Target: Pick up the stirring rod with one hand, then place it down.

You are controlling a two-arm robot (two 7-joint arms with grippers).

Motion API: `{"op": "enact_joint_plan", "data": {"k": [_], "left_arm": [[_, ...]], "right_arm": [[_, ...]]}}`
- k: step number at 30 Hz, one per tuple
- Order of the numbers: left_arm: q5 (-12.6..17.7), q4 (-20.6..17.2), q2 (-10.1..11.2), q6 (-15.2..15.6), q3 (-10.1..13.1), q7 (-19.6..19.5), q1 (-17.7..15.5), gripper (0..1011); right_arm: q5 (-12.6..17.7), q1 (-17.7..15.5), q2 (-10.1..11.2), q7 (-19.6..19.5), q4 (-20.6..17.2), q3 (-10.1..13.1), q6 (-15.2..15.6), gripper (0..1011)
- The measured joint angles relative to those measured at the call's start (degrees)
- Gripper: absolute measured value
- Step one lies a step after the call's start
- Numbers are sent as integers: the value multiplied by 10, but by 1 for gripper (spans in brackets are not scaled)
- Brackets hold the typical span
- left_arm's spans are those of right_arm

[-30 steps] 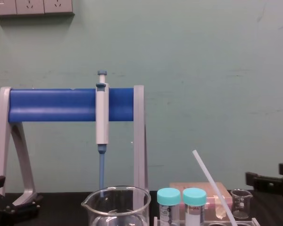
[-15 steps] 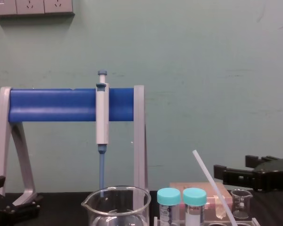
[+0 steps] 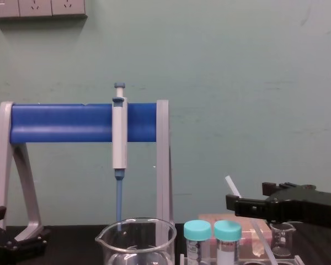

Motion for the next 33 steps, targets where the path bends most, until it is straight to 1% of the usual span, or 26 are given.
{"op": "enact_joint_plan", "data": {"k": [7, 17, 27, 33], "left_arm": [[0, 0, 0, 0, 0, 0, 0, 1000], [0, 0, 0, 0, 0, 0, 0, 1001], [0, 0, 0, 0, 0, 0, 0, 1000], [0, 0, 0, 0, 0, 0, 0, 1000]], "right_arm": [[-17, 19, -22, 3, 34, -2, 0, 1000], [-32, 36, -45, 8, 66, 3, 0, 1000], [-45, 40, -57, 11, 75, 10, 1, 1000], [-51, 40, -59, 10, 75, 10, 2, 1000]]}}
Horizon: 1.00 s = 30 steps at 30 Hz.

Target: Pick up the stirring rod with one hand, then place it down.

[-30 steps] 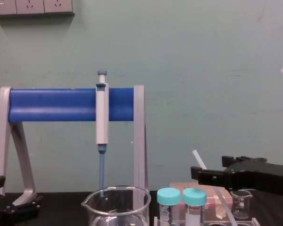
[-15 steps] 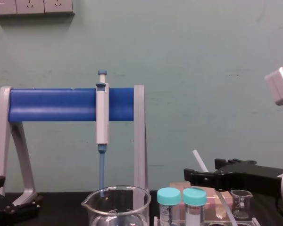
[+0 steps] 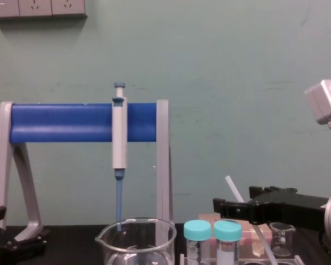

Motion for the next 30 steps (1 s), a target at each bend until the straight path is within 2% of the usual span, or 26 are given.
{"op": "enact_joint_plan", "data": {"k": [6, 10, 12, 16, 17, 19, 20, 26, 28, 30], "left_arm": [[0, 0, 0, 0, 0, 0, 0, 1000], [0, 0, 0, 0, 0, 0, 0, 1000], [0, 0, 0, 0, 0, 0, 0, 1000], [0, 0, 0, 0, 0, 0, 0, 1000], [0, 0, 0, 0, 0, 0, 0, 1000], [0, 0, 0, 0, 0, 0, 0, 1001], [0, 0, 0, 0, 0, 0, 0, 1001], [0, 0, 0, 0, 0, 0, 0, 1000], [0, 0, 0, 0, 0, 0, 0, 1000], [0, 0, 0, 0, 0, 0, 0, 1000]], "right_arm": [[1, 0, 0, 0, 0, 0, 0, 996], [2, 0, 0, -1, 0, 0, 0, 927], [2, 0, 0, -1, 0, 0, 0, 852], [3, 0, 0, -1, 0, 0, 0, 787], [3, 0, 1, -1, -1, 0, 0, 724], [3, 0, 1, -1, -1, 0, 0, 685], [3, 0, 1, -1, -1, 0, 0, 627], [3, 0, 1, -1, -1, 0, 0, 462], [4, 0, 1, -1, -1, 0, 0, 361], [4, 0, 1, -1, -1, 0, 0, 320]]}}
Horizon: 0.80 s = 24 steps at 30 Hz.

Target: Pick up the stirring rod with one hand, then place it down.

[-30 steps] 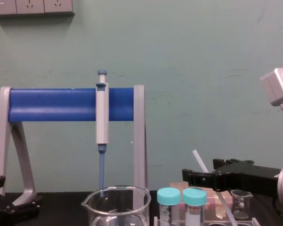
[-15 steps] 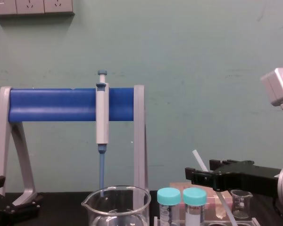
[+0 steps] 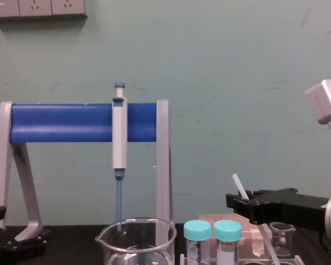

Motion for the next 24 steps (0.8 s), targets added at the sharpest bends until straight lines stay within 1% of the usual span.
{"op": "enact_joint_plan", "data": {"k": [2, 4, 5, 9, 23, 24], "left_arm": [[0, 0, 0, 0, 0, 0, 0, 1000], [0, 0, 0, 0, 0, 0, 0, 1000], [0, 0, 0, 0, 0, 0, 0, 1000], [0, 0, 0, 0, 0, 0, 0, 1000], [0, 0, 0, 0, 0, 0, 0, 1000], [0, 0, 0, 0, 0, 0, 0, 1000]], "right_arm": [[0, 0, 0, 0, 0, 0, 0, 244], [0, 0, 0, 0, 0, 0, 0, 198], [0, 0, 0, 0, 0, 0, 0, 140], [0, 0, 0, 0, 0, 0, 0, 66], [0, 0, 0, 0, 0, 0, 0, 66], [0, -1, 0, 0, 0, 2, -5, 66]]}}
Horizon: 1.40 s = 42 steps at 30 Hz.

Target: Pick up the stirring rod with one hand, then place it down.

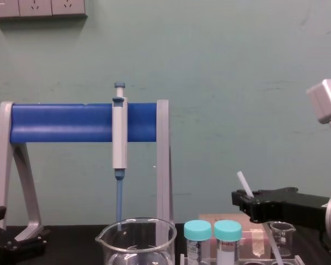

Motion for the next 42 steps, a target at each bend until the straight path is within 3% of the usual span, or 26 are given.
{"op": "enact_joint_plan", "data": {"k": [12, 18, 25, 35, 42], "left_arm": [[0, 0, 0, 0, 0, 0, 0, 1000], [0, 0, 0, 0, 0, 0, 0, 1000], [0, 0, 0, 0, 0, 0, 0, 1000], [0, 0, 0, 0, 0, 0, 0, 1000], [0, 0, 0, 0, 0, 0, 0, 1000]], "right_arm": [[20, -30, -6, 22, -17, 31, -76, 66], [35, -52, -8, 35, -31, 48, -135, 66], [41, -67, -12, 39, -45, 64, -179, 66], [77, -81, -18, 49, -92, 94, -204, 66], [88, -94, -8, 48, -136, 112, -207, 66]]}}
